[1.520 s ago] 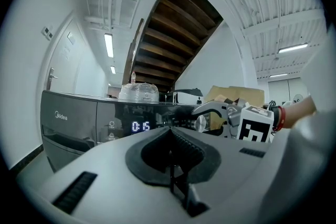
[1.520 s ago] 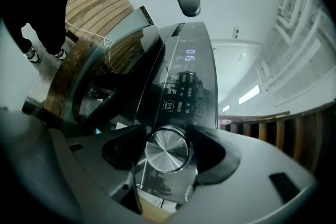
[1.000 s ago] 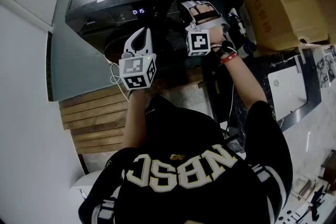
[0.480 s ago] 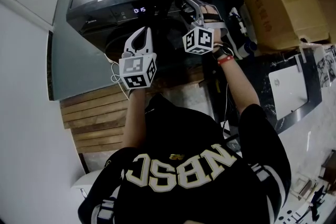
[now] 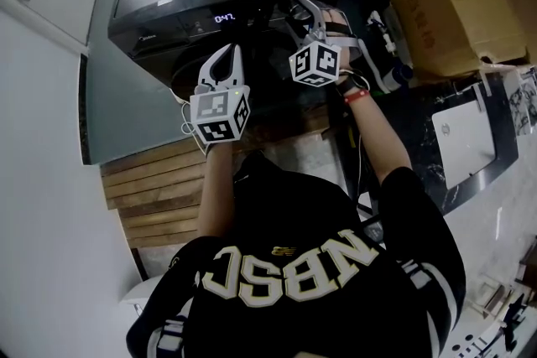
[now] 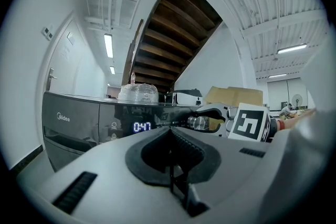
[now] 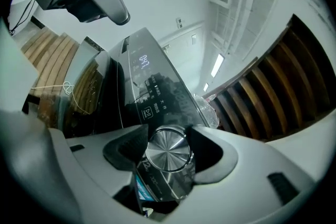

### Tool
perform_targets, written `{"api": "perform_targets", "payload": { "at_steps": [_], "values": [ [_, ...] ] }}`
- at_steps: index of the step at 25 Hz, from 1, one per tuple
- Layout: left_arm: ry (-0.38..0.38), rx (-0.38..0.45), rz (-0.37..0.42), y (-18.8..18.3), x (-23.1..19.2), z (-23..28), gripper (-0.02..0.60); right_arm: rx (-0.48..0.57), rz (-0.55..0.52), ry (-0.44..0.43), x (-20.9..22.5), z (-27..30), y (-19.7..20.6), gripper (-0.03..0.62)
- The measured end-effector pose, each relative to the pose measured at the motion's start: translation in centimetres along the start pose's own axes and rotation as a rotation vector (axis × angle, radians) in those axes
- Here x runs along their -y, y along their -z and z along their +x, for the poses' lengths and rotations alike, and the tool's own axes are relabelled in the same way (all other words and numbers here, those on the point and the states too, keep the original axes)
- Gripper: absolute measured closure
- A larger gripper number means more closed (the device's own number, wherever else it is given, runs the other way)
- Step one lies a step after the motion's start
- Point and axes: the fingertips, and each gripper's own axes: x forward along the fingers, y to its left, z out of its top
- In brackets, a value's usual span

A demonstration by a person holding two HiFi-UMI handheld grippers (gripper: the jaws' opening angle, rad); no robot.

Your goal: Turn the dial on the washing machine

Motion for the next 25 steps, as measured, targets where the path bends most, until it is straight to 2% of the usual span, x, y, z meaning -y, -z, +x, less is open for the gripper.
{"api": "perform_targets", "payload": {
  "at_steps": [9,19,25],
  "values": [
    [0.021,0.006,0.008,-0.4,0.5,0.3,0.568,0.022,0.055,0.019,0.3,0.0,-0.2,0.329],
    [0.047,0.014,-0.005,-0.6,1.0,0.8,0.568,0.067,0.376,0.022,1.3,-0.3,0.0,0.333],
    [0.048,0.007,-0.006,-0.3,0.9,1.0,0.568,0.065,0.367,0.021,1.4,-0.3,-0.1,0.332]
  ]
}}
